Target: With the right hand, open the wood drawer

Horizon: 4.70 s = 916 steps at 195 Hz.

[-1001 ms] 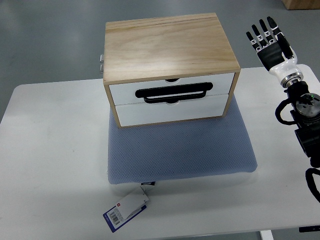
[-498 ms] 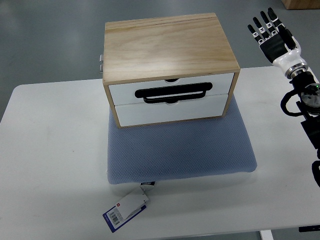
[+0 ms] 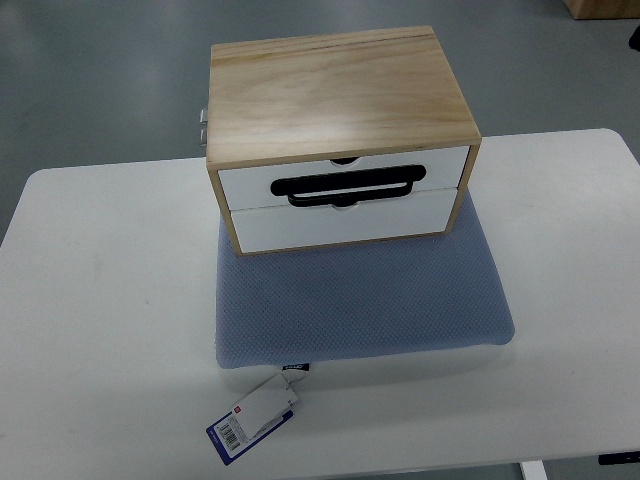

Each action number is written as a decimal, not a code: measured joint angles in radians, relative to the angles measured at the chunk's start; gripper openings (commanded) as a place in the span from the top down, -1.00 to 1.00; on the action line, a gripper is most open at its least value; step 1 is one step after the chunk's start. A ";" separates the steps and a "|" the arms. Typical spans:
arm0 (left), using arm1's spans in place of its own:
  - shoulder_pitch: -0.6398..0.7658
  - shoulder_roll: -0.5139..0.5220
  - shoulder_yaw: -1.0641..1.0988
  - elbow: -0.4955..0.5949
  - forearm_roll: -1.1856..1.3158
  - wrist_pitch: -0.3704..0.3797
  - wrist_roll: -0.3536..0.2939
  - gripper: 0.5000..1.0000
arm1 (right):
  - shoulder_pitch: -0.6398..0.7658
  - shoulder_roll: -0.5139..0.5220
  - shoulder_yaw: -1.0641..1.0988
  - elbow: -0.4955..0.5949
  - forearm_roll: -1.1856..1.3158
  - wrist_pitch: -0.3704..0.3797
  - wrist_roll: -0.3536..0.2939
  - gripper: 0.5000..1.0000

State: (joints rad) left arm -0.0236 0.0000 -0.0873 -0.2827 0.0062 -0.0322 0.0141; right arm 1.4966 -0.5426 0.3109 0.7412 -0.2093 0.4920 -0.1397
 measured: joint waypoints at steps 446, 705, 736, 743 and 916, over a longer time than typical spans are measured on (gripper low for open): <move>-0.001 0.000 -0.002 0.011 -0.006 0.000 0.000 -1.00 | 0.378 0.274 -0.757 0.580 -0.024 -0.188 -0.434 -0.78; -0.001 0.000 -0.005 0.016 -0.008 0.002 0.000 -1.00 | 0.405 0.107 -0.694 0.750 0.084 0.116 -0.418 -0.78; -0.001 0.000 -0.005 0.016 -0.008 0.002 0.000 -1.00 | 0.427 0.073 -0.694 0.789 0.102 0.119 -0.419 -0.78; -0.001 0.000 -0.005 0.016 -0.008 0.002 0.000 -1.00 | 0.432 0.066 -0.694 0.796 0.107 0.119 -0.419 -0.78; -0.001 0.000 -0.001 0.007 -0.004 0.001 0.000 -1.00 | 0.270 -0.183 -0.233 0.403 0.165 0.087 -0.278 -0.78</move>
State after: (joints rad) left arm -0.0245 0.0000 -0.0888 -0.2754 0.0021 -0.0308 0.0146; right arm 1.7670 -0.7257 0.0777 1.1441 -0.0447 0.5793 -0.4177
